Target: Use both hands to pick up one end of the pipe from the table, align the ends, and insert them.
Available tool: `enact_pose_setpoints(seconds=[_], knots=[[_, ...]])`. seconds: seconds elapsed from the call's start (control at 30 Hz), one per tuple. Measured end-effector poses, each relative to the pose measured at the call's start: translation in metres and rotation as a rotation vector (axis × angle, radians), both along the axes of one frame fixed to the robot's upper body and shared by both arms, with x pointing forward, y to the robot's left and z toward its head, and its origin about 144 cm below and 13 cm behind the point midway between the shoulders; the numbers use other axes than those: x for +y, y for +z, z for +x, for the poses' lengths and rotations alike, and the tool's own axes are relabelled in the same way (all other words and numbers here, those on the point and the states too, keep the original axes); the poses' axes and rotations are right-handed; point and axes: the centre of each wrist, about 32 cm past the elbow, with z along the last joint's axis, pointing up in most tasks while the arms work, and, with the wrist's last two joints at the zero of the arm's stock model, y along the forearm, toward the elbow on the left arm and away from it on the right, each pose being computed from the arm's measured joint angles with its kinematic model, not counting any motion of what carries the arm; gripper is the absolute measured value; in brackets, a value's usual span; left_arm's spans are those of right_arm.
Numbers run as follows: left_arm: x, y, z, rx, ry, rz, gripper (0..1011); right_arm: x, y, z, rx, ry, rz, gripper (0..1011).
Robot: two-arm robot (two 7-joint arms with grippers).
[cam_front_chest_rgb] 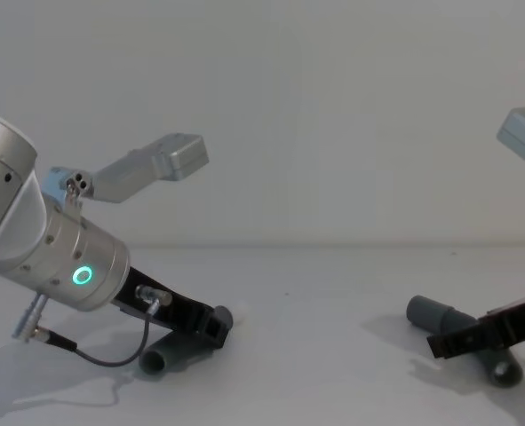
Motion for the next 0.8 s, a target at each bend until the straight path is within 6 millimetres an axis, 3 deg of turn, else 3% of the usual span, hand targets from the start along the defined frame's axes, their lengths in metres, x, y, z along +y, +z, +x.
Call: enact_pose_setpoints(seconds=[0.8], knots=[[0.0000,0.0000,0.0000,0.000,0.000,0.000,365,0.0007,-0.0007,0.0031,0.037,-0.026,0.003,1001]])
